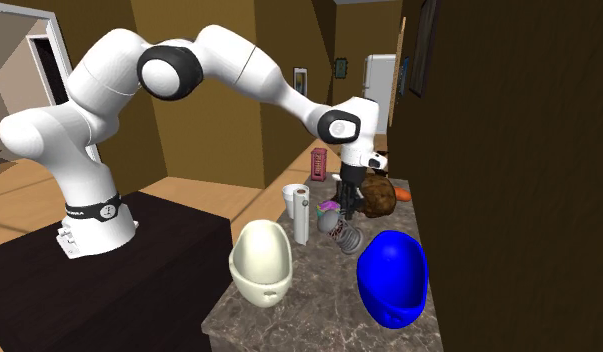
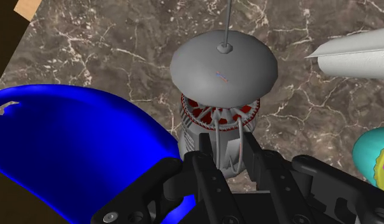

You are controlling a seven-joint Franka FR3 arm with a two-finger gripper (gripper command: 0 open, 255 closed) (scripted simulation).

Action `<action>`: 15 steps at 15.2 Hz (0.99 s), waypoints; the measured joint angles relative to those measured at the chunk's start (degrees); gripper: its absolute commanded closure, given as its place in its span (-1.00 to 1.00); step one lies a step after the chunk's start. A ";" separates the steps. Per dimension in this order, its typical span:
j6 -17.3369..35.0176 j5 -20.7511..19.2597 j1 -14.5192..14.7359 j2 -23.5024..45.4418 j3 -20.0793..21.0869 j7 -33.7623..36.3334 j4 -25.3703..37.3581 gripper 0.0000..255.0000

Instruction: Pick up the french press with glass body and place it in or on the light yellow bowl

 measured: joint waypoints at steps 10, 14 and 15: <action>-4.98 0.94 -0.36 -4.25 0.75 -0.64 0.78 1.00; -7.22 1.26 -0.34 -5.37 0.98 -0.92 1.94 1.00; -7.56 1.32 -0.38 -5.70 1.03 -0.96 1.96 1.00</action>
